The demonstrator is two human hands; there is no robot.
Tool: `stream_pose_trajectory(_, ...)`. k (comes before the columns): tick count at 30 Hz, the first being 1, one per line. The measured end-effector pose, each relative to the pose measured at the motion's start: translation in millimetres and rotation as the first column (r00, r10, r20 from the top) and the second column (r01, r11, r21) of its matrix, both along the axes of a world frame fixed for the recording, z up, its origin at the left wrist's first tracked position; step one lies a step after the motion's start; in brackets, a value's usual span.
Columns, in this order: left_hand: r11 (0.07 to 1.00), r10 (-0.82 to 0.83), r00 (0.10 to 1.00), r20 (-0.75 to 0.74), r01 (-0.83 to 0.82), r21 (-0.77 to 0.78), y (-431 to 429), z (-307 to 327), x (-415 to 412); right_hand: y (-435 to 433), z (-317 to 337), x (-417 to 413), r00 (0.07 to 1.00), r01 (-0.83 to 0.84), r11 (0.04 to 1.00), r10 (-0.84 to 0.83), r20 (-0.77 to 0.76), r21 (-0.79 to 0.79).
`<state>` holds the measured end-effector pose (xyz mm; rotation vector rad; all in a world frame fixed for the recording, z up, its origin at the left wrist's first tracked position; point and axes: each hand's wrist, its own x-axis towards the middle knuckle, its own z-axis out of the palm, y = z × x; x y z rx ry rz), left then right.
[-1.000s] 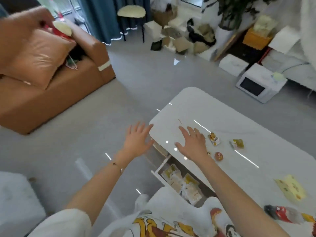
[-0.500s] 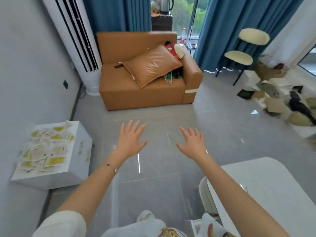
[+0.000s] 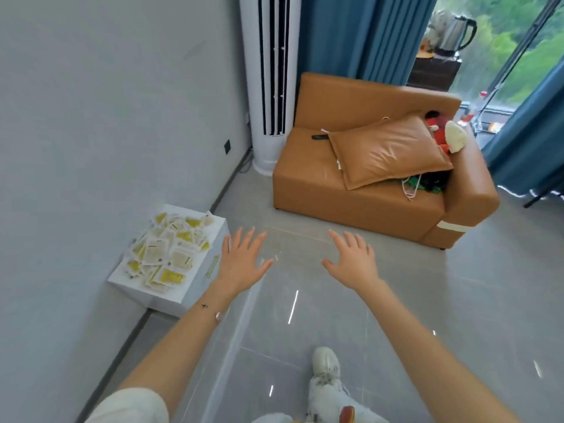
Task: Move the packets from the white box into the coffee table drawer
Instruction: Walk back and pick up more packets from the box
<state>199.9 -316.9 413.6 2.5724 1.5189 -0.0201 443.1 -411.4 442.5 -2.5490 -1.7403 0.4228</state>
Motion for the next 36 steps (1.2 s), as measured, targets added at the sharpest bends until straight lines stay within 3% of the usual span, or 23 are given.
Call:
stream_pose_trajectory(8, 0.958, 0.286, 0.957, 0.054, -0.286, -0.004, 65, -8, 29, 122, -6, 39, 0.956, -0.293, 0.956, 0.293, 0.015, -0.031)
stream_pose_trajectory(17, 0.806, 0.592, 0.800, 0.098, -0.589, -0.063, 88, -21, 35, 233, -3, 40, 0.797, -0.603, 0.797, 0.604, 0.005, -0.040)
stream_pose_trajectory(26, 0.601, 0.799, 0.599, 0.055, -0.794, -0.090, 95, -35, -28, 323, -22, -38, 0.642, -0.766, 0.642, 0.766, -0.029, -0.033)
stream_pose_trajectory(34, 0.463, 0.885, 0.460, 0.070, -0.855, -0.231, 143, -72, -105, 401, -56, -117, 0.587, -0.805, 0.580, 0.809, -0.024, -0.125)
stream_pose_trajectory(36, 0.464, 0.884, 0.465, 0.059, -0.851, -0.247, 160, -80, -128, 423, -62, -135, 0.588, -0.802, 0.579, 0.809, -0.017, -0.145)
